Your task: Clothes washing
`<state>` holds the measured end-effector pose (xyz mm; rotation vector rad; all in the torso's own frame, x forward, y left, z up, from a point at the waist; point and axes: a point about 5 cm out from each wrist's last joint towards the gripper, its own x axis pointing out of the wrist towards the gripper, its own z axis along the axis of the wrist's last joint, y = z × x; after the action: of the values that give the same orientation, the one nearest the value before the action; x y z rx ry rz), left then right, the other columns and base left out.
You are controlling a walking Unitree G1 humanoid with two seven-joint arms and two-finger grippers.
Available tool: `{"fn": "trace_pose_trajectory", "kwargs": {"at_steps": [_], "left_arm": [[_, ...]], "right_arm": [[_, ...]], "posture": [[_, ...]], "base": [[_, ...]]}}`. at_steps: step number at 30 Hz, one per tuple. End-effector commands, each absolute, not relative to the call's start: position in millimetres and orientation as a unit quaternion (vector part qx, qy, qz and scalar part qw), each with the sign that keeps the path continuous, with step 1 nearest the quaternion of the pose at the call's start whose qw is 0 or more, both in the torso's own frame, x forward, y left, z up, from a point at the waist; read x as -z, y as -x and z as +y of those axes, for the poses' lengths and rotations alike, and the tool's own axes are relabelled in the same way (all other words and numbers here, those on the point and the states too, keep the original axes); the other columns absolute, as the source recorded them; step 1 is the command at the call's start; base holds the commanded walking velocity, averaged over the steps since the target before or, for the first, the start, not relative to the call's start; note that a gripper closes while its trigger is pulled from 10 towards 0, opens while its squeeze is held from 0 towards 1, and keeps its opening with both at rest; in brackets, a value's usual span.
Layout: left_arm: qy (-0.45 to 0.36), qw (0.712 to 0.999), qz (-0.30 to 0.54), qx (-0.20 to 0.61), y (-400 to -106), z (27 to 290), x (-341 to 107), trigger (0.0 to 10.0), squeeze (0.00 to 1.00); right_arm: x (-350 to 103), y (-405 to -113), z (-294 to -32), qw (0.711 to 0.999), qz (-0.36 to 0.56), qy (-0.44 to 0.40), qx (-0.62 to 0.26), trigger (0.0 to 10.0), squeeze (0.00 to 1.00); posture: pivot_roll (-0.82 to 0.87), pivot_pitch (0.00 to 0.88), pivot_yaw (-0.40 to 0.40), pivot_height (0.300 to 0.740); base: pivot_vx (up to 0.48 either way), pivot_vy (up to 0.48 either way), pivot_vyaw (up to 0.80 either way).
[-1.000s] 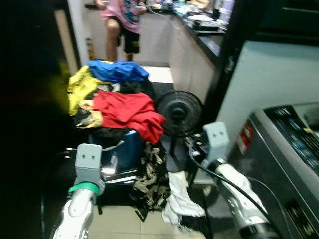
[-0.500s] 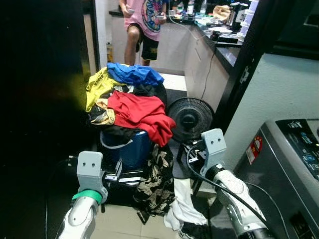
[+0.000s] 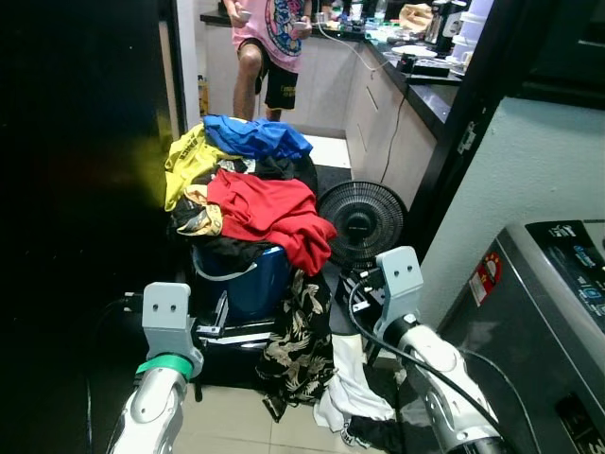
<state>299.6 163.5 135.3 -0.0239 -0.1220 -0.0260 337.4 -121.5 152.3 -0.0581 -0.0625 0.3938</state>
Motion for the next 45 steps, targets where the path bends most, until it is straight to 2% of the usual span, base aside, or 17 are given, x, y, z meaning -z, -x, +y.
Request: {"fn": "trace_pose_trajectory", "kwargs": {"at_steps": [1,9,10,13,15,28,45], "left_arm": [[0.009,0.999,-0.046,0.024,-297.1,157.9,-128.1,10.0,0.00],[0.003,0.999,-0.047,0.028,-296.8,159.2,-128.2,10.0,0.00],[-0.001,0.999,-0.045,0.028,-297.8,164.5,-128.1,10.0,0.00],[-0.001,0.999,-0.045,0.028,-297.8,164.5,-128.1,10.0,0.00],[-0.017,0.999,-0.040,0.030,-304.1,177.3,-130.6,10.0,0.00],[-0.016,0.998,-0.041,0.034,-309.2,178.9,-133.8,10.0,0.00],[0.010,0.999,-0.047,0.025,-309.5,177.4,-133.1,10.0,0.00]], "right_arm": [[-151.2,-337.2,-127.5,0.982,-0.027,0.023,-0.188,10.0,0.00],[-150.8,-338.8,-129.0,0.983,-0.028,0.022,-0.182,10.0,0.00],[-148.6,-337.8,-127.7,0.984,-0.029,0.016,-0.176,10.0,0.00],[-148.6,-337.8,-127.7,0.984,-0.029,0.016,-0.176,10.0,0.00],[-142.1,-333.6,-124.8,0.987,-0.030,-0.003,-0.159,10.0,0.00],[-142.8,-332.6,-122.9,0.987,-0.032,-0.007,-0.160,10.0,0.00],[-147.7,-335.2,-121.1,0.984,-0.037,0.001,-0.172,10.0,0.00]], "posture": [[-0.01,0.000,-0.038,0.740],[0.01,0.000,-0.019,0.740],[0.01,0.000,0.026,0.740],[0.01,0.000,0.026,0.740],[0.03,0.000,0.064,0.740],[0.02,0.000,0.073,0.740],[0.00,0.000,0.045,0.740]], "base": [[0.296,0.000,0.00],[0.300,0.000,0.00],[0.296,0.000,0.00],[0.296,0.000,0.00],[0.292,0.000,0.00],[0.290,0.000,0.00],[0.359,0.000,0.00]]}}
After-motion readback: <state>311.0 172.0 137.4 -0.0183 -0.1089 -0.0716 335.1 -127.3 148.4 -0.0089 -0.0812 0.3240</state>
